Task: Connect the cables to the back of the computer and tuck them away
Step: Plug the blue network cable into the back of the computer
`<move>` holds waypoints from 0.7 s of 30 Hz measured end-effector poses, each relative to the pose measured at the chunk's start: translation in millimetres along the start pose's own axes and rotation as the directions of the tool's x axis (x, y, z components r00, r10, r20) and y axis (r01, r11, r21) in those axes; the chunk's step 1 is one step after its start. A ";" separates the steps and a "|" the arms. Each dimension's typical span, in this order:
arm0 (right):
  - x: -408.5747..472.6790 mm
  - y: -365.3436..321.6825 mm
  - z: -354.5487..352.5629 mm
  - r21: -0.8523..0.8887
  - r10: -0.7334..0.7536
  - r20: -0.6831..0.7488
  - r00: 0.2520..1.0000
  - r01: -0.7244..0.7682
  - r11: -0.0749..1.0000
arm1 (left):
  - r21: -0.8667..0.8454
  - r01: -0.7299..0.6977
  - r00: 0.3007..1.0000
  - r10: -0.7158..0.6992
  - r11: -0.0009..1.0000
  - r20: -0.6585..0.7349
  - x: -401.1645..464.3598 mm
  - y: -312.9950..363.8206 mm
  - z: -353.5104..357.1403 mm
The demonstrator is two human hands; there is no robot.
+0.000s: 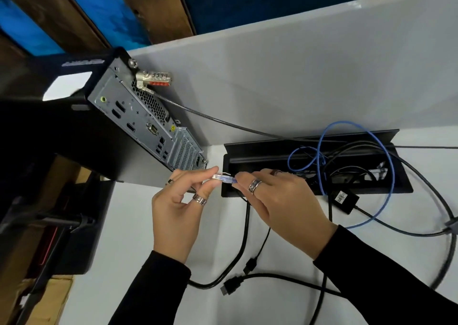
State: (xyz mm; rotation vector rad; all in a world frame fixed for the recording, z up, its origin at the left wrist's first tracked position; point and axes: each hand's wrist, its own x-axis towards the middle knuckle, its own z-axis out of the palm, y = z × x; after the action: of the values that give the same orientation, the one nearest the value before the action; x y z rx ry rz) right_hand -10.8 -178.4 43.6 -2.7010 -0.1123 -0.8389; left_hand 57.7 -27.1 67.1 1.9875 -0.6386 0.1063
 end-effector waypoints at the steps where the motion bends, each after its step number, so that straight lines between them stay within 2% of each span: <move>1: 1.0 -1.8 -0.2 -0.003 0.001 -0.014 1.000 -0.001 1.000 | 0.015 -0.025 1.000 0.025 1.000 0.001 1.4 -0.2 -1.6; 4: 3.6 -8.1 -2.1 0.010 0.034 -0.048 0.998 -0.033 0.999 | 0.034 -0.078 0.997 0.077 0.996 0.023 3.0 0.2 -7.0; 9: 9.9 -14.4 -1.7 0.025 0.054 -0.012 0.998 -0.053 0.998 | 0.073 -0.122 0.989 0.115 0.990 0.092 7.6 1.9 -18.4; 13: 20.4 -13.7 -2.2 0.034 0.132 0.009 0.991 -0.132 0.991 | 0.204 -0.260 0.956 0.221 0.944 0.194 30.3 19.2 -39.1; 15: 26.7 -11.7 1.4 0.032 0.154 0.027 0.988 -0.155 0.987 | 0.298 -0.344 0.932 0.284 0.890 0.226 46.6 33.2 -51.1; 18: 35.5 -9.8 10.1 0.065 0.159 0.013 0.987 -0.160 0.985 | 0.455 -0.481 0.876 0.384 0.749 0.294 70.2 48.8 -65.5; 21: 47.1 -10.7 19.0 0.018 0.162 0.003 0.987 -0.162 0.987 | 0.549 -0.528 0.849 0.420 0.648 0.321 95.8 58.6 -78.5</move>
State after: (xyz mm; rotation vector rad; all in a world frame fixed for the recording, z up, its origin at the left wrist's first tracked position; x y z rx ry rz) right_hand 36.5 -163.0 58.2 -2.6511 0.0985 -0.7838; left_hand 126.8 -18.8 185.1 2.4185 -1.3826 0.5466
